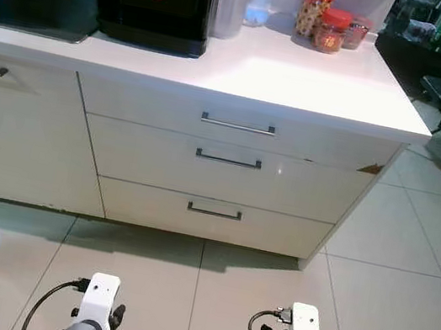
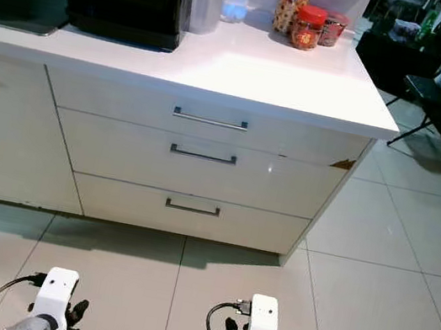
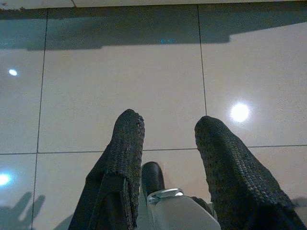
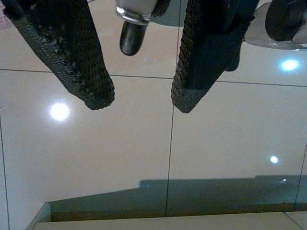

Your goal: Kitchen organization

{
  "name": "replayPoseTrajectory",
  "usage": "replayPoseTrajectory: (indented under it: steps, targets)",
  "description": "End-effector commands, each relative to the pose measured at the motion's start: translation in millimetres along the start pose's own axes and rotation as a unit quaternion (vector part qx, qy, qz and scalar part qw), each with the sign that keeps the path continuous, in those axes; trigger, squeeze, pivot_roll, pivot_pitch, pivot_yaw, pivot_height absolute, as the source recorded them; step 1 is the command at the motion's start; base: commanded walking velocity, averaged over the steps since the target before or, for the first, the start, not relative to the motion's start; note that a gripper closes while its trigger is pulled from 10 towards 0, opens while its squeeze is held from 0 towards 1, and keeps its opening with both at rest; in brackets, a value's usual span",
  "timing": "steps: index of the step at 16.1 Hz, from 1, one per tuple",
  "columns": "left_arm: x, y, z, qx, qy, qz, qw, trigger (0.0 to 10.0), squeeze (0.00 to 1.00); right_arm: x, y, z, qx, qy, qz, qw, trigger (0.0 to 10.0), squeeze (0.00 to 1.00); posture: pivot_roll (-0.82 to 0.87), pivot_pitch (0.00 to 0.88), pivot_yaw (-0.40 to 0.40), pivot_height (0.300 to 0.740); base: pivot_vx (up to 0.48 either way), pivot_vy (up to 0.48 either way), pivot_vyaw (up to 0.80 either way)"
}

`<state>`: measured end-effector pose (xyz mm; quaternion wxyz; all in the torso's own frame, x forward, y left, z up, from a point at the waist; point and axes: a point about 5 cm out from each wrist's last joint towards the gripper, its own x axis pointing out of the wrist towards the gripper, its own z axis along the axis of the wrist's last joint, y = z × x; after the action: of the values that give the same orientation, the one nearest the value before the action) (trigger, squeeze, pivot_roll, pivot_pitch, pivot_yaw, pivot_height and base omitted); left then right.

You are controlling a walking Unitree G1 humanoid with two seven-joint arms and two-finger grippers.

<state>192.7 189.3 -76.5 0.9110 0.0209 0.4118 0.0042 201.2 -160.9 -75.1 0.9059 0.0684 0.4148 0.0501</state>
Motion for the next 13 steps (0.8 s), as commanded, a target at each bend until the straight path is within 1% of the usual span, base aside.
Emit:
replayPoseTrajectory:
  steps: [1,3,8,13]
  targets:
    - [0.3,0.8,1.7,-0.003,-0.002,-0.002,1.0,10.0,0.0,-1.1,-3.5,-2.1,0.01,0.005,-0.004,1.0,10.0,0.0,0.12,0.0,-0.02,0.74,0.0,0.0,0.0]
    - [0.3,2.5,2.3,0.001,-0.003,0.001,1.0,10.0,0.0,-0.8,-3.0,-1.4,0.012,0.003,-0.005,1.0,10.0,0.0,0.13,0.0,-0.015,0.74,0.0,0.0,0.0]
    - [0.5,3.8,4.5,-0.018,-0.01,0.008,1.0,10.0,0.0,-0.5,-2.4,-1.1,0.014,0.002,-0.006,1.0,10.0,0.0,0.15,0.0,-0.025,0.74,0.0,0.0,0.0]
    - [0.9,5.3,6.5,-0.023,-0.013,0.01,1.0,10.0,0.0,-0.5,-1.3,-1.7,0.016,0.002,-0.004,1.0,10.0,0.0,0.15,0.0,-0.025,0.74,0.0,0.0,0.0]
